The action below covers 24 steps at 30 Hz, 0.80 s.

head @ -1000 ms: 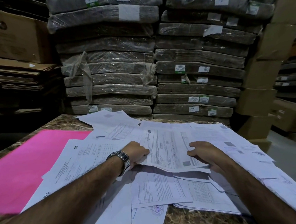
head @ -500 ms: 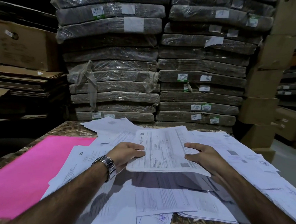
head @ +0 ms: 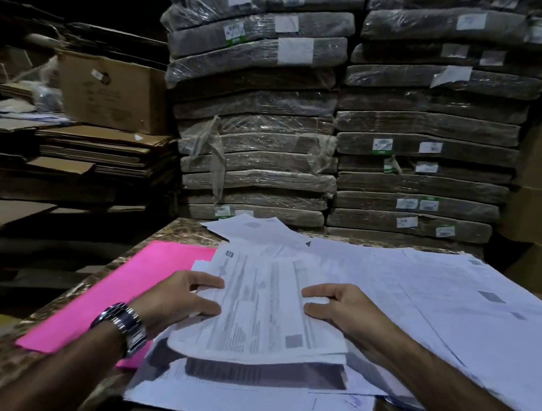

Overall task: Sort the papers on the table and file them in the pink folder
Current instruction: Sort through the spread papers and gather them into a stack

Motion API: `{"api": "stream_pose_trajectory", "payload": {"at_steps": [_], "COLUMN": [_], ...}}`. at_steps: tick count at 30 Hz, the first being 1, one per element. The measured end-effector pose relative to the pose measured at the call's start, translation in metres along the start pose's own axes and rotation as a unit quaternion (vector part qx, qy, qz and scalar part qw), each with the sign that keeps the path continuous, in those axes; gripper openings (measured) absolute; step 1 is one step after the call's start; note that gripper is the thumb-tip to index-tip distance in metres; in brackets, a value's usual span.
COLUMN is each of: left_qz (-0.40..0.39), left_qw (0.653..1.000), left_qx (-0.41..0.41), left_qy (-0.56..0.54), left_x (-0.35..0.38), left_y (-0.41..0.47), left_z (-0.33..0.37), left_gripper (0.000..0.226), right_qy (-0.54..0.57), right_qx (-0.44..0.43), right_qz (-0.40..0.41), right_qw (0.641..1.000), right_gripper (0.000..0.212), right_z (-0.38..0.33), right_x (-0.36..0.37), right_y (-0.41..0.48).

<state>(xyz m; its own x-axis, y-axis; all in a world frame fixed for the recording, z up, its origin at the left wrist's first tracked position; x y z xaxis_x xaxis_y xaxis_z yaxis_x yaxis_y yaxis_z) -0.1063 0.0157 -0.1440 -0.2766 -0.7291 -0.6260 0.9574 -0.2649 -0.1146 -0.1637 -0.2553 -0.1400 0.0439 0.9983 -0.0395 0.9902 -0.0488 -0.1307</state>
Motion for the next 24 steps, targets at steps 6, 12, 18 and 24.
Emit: {"api": "stream_pose_trajectory", "payload": {"at_steps": [6,12,18,24], "left_qz": [0.005,0.022,0.028,0.048], "left_qw": [0.998,0.987,0.962,0.947], "left_qx": [-0.042,-0.046,-0.048,-0.060], "left_qy": [0.054,0.150,0.269,0.313], "left_x": [-0.019,-0.020,-0.022,-0.021], "left_y": [-0.024,-0.030,-0.027,-0.018], "left_z": [-0.031,-0.033,-0.027,-0.026], "left_gripper": [0.053,0.065,0.065,0.065], "right_qy": [-0.064,-0.164,-0.254,-0.292], "right_qx": [0.008,-0.015,-0.020,-0.012], "right_qz": [-0.031,-0.045,-0.022,0.012], "right_qw": [0.997,0.985,0.967,0.956], "right_gripper": [0.028,0.035,0.046,0.058], "right_z": [0.013,0.015,0.012,0.003], "right_x": [0.037,0.048,0.044,0.041], "right_y": [-0.002,-0.005,-0.009,-0.009]}}
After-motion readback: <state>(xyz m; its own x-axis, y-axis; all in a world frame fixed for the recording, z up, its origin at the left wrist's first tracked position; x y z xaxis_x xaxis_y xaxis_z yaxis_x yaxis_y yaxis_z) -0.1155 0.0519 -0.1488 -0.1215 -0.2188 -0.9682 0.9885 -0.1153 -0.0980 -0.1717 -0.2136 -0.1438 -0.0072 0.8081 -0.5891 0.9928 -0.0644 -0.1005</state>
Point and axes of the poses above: each hand's wrist, its own y-axis towards the middle knuckle, its own x-axis out of the palm, z = x × y, the point moved 4 cm from there along y, towards the middle knuckle, and after that the axes turned 14 degrees about y, right-handed, at the moved point
